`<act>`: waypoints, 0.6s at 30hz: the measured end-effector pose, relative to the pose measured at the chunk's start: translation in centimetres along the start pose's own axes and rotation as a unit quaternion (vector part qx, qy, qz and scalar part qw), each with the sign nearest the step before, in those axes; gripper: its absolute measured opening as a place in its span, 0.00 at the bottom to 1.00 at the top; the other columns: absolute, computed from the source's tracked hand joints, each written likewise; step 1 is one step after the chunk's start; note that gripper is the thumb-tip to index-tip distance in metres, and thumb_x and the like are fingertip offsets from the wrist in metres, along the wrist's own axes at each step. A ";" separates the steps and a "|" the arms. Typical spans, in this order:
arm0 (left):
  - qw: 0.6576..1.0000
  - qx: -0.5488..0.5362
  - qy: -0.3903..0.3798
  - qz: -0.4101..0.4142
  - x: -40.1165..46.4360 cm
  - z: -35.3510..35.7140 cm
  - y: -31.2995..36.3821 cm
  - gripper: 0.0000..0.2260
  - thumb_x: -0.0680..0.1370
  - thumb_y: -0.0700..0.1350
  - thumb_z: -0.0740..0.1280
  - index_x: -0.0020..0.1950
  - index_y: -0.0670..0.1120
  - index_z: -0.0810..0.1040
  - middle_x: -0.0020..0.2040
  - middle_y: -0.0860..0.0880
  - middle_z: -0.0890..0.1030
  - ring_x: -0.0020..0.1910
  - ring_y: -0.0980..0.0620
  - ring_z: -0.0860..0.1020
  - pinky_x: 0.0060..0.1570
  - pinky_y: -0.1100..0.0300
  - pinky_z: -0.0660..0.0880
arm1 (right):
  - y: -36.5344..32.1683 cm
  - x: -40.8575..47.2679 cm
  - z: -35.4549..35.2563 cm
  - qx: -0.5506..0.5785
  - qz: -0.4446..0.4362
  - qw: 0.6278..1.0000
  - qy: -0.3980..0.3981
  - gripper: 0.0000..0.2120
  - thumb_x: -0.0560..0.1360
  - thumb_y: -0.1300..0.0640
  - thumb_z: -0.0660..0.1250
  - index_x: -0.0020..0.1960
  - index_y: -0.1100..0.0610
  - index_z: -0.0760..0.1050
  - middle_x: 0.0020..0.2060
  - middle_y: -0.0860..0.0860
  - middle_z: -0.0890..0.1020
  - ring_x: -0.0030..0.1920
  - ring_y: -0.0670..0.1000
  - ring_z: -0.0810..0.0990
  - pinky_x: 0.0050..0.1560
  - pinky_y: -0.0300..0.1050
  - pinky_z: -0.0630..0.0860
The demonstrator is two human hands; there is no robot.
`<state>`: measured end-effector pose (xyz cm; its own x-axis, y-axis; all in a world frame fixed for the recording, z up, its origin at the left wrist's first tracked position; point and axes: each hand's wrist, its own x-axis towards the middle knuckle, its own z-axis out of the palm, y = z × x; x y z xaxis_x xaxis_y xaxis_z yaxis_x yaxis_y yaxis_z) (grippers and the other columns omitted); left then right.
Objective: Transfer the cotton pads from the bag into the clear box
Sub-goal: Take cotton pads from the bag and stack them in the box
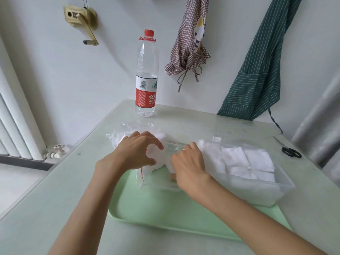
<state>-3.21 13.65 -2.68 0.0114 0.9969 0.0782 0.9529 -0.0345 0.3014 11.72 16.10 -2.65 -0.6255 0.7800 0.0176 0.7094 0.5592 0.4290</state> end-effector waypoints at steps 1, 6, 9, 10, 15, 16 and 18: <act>1.000 -0.001 -0.002 0.002 0.0 0.0 0.0 0.20 0.72 0.50 0.71 0.62 0.61 0.74 0.67 0.58 0.69 0.62 0.51 0.68 0.62 0.55 0.65 | -0.1 0.2 0.2 -0.013 0.002 1.000 0.000 0.06 0.76 0.56 0.62 0.52 0.50 0.75 0.54 0.50 0.79 0.58 0.53 0.72 0.56 0.45 0.60; 1.000 0.009 -0.001 0.002 0.1 0.1 0.0 0.20 0.72 0.49 0.71 0.62 0.61 0.73 0.68 0.57 0.68 0.65 0.51 0.67 0.63 0.55 0.64 | -0.6 0.6 0.1 -0.025 -0.021 0.999 -0.007 0.12 0.74 0.62 0.61 0.55 0.51 0.75 0.55 0.50 0.79 0.61 0.53 0.71 0.60 0.44 0.60; 1.000 0.007 -0.001 -0.003 0.2 0.2 -0.1 0.20 0.72 0.49 0.71 0.62 0.61 0.73 0.67 0.57 0.68 0.64 0.51 0.66 0.63 0.56 0.64 | -0.5 0.7 -0.4 -0.003 -0.049 0.999 -0.016 0.10 0.74 0.62 0.64 0.53 0.53 0.75 0.53 0.52 0.79 0.60 0.54 0.72 0.59 0.44 0.61; 1.000 0.007 -0.001 -0.004 0.2 0.3 -0.1 0.20 0.72 0.48 0.71 0.62 0.61 0.73 0.67 0.57 0.68 0.63 0.51 0.66 0.62 0.57 0.64 | -0.3 0.6 -0.7 0.015 -0.057 0.998 -0.017 0.06 0.73 0.62 0.65 0.49 0.55 0.75 0.49 0.52 0.80 0.57 0.56 0.73 0.57 0.44 0.62; 1.000 -0.006 0.004 -0.008 0.3 0.2 -0.2 0.20 0.72 0.48 0.71 0.62 0.60 0.74 0.67 0.57 0.69 0.63 0.51 0.68 0.61 0.57 0.65 | 2.5 -1.7 -3.0 0.252 -0.036 0.966 0.039 0.12 0.70 0.57 0.66 0.31 0.62 0.72 0.28 0.58 0.65 0.38 0.57 0.66 0.33 0.45 0.59; 1.000 -0.010 0.007 -0.010 0.3 0.1 -0.2 0.20 0.72 0.49 0.71 0.63 0.59 0.74 0.67 0.57 0.70 0.63 0.50 0.68 0.61 0.57 0.65 | 3.4 -2.1 -2.8 0.313 -0.020 0.948 0.058 0.11 0.69 0.55 0.67 0.32 0.62 0.76 0.30 0.61 0.68 0.36 0.56 0.68 0.32 0.46 0.62; 0.999 -0.028 0.013 -0.016 0.3 -0.1 -0.2 0.18 0.72 0.49 0.71 0.62 0.59 0.75 0.65 0.56 0.73 0.63 0.50 0.70 0.61 0.57 0.66 | 5.1 -3.2 -2.3 0.448 0.003 0.890 0.078 0.10 0.69 0.55 0.67 0.33 0.60 0.78 0.33 0.61 0.76 0.32 0.50 0.70 0.34 0.44 0.67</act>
<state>-3.44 13.93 -2.67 -0.0277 0.9953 0.0925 0.9343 -0.0071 0.3564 16.63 15.82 1.60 -0.6082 0.7746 0.1734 0.6433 0.6089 -0.4640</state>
